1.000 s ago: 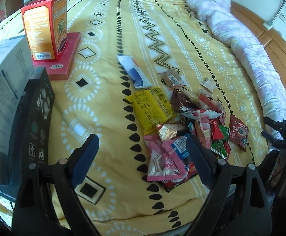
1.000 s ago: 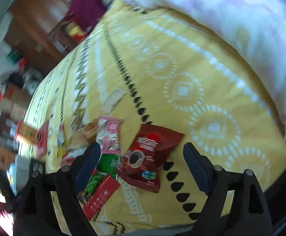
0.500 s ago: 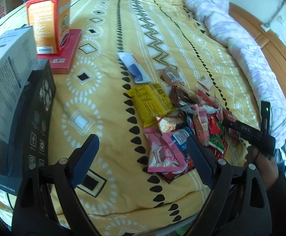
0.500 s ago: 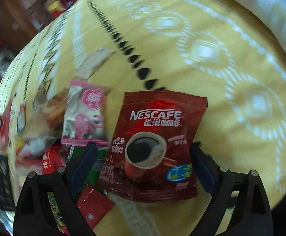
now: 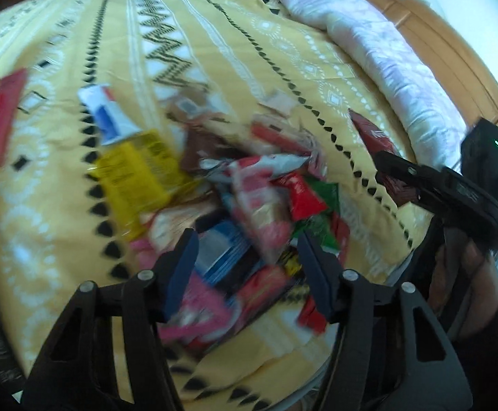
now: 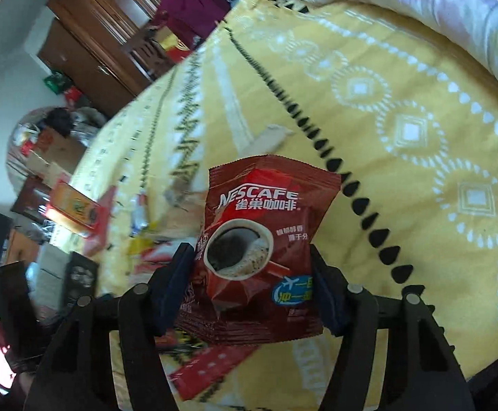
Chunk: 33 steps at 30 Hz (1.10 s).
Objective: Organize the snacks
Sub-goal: 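Grasp a clear pastry bag with the left tool while the right tool holds the Nescafe packet, then carry both packets to the glass bowl and open both tools to drop them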
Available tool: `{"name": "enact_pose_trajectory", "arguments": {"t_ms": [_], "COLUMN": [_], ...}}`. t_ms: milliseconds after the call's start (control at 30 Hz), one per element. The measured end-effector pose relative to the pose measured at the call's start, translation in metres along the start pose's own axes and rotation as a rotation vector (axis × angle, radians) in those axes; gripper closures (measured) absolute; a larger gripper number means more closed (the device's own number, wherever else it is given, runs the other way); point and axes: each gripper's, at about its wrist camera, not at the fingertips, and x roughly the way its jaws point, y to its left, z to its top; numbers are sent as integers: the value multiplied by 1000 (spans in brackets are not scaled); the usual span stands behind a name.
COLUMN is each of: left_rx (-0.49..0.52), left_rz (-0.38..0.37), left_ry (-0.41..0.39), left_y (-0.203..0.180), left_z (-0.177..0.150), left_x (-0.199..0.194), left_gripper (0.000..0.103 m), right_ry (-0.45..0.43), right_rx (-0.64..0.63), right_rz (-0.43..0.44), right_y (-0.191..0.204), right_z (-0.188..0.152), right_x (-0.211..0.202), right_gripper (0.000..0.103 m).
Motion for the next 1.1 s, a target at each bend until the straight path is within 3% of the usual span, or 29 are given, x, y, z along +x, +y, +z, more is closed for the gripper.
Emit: {"name": "enact_pose_trajectory", "arguments": {"t_ms": [33,100,267,400,533,700,933,1000,1100], "left_rx": [-3,-6,14,-4,-12,-24,-84,-111,-141], "left_rz": [-11,9,35,61,69,49,74,102,219], "left_ry": [16,49,49,53,18,-86,-292,-352,-443], "left_y": [-1,-6,-21,-23,-23,-19,7,20,40], "left_z": [4,9,11,12,10,5,3,-1,-7], "left_x": [8,23,36,51,42,-4,-103,-134,-182], "left_gripper": [59,69,69,61,75,76,76,76,76], "right_ry": [-4,-1,35,57,48,-13,-70,-82,-88], "right_rx": [-4,-5,7,27,5,-45,-141,-181,-239], "right_rz": [15,37,67,79,86,97,150,169,207], "right_y": [2,2,-4,-13,-6,7,58,80,118], "right_z": [1,5,1,-6,-8,-2,11,15,19], "right_x": [-3,-5,4,14,13,-9,-36,-41,-45], "right_gripper": [35,34,33,33,33,33,33,33,33]}}
